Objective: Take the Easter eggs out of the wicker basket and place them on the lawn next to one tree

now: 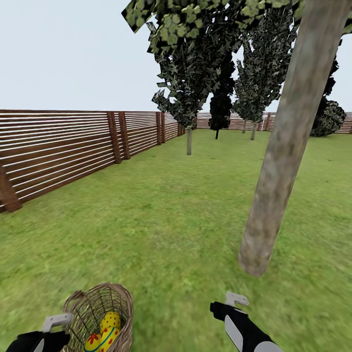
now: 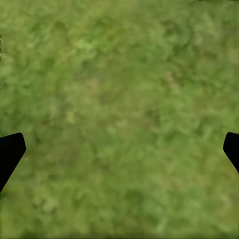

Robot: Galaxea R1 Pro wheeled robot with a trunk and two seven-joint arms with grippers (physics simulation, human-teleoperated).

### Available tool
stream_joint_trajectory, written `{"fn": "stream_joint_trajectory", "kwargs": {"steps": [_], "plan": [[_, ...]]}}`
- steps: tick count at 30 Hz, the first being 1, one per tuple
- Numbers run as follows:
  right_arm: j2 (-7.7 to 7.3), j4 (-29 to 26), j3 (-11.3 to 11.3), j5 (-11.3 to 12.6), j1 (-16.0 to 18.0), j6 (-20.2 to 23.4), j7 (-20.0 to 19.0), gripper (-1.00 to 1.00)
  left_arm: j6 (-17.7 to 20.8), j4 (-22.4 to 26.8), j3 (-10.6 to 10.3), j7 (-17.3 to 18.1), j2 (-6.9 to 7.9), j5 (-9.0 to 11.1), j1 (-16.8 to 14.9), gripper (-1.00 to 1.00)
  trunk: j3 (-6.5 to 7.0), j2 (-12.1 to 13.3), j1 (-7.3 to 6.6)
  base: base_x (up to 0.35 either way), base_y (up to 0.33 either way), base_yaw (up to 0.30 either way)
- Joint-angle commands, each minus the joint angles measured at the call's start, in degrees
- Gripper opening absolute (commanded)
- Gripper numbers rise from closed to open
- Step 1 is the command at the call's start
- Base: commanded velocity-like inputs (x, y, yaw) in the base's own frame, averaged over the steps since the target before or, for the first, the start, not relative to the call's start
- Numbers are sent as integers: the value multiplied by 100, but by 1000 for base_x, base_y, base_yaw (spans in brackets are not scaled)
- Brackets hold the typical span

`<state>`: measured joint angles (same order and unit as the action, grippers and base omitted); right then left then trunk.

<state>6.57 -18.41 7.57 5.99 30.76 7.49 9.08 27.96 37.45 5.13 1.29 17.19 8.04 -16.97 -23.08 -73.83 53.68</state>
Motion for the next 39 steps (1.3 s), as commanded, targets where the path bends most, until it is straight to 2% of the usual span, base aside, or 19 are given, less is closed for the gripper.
{"fn": "stream_joint_trajectory", "kwargs": {"steps": [1, 5, 8, 16, 20, 22, 26, 27, 30, 33, 35, 39], "plan": [[2, -14, -2, 60, 1, 25, 24, 100, 38, -5, 12, 37, -11, 35, -5, 100, 12, 38, -23, 0, 0, 0], [2, -14, -1, 60, 1, 25, 24, 100, 140, -39, -7, 221, -6, 43, -71, 100, 84, 198, -111, 0, 0, 0], [2, -11, -1, 60, 1, 25, 24, 100, 380, 1, -15, 329, 4, 40, -224, 100, 138, 318, -176, 0, 0, 0], [2, 20, -8, 60, 1, 25, 24, 100, 1097, 791, 2, 399, 12, 43, -361, 100, 281, 639, -352, 0, 0, 0], [2, 41, -9, 60, 2, 25, 24, 100, 1668, 1332, 18, 411, 17, 48, -378, 100, 353, 800, -440, 0, 0, 0], [2, 43, -10, 60, 2, 25, 24, 100, 1828, 1468, 23, 413, 18, 48, -389, 100, 389, 880, -484, 0, 0, 0], [2, 46, -10, 60, 1, 25, 24, 100, 2127, 1620, 27, 423, 20, 48, -613, 100, 461, 1040, -572, 0, 0, 0], [2, 47, -10, 60, 1, 25, 24, 100, 2203, 1588, 26, 463, 21, 43, -794, 100, 479, 1080, -594, 0, 0, 0], [2, 47, -10, 60, 1, 25, 24, 100, 2266, 1352, 18, 610, 23, 34, -1048, 100, 532, 1201, -660, 0, 0, 0], [4, 48, -10, 60, 1, 25, 24, 100, 2256, 659, 8, 945, 120, 5, -1454, 100, 586, 1321, -726, 0, 0, 0], [6, 49, -10, 60, 1, 25, 24, 100, 2244, 414, 4, 1021, 160, -3, -1624, 100, 622, 1401, -769, 0, 0, 0], [10, 53, -16, 60, 1, 25, 24, 100, 1910, -221, -3, 1109, 228, -19, -1914, 100, 694, 1562, -857, 0, 0, 0]]}}
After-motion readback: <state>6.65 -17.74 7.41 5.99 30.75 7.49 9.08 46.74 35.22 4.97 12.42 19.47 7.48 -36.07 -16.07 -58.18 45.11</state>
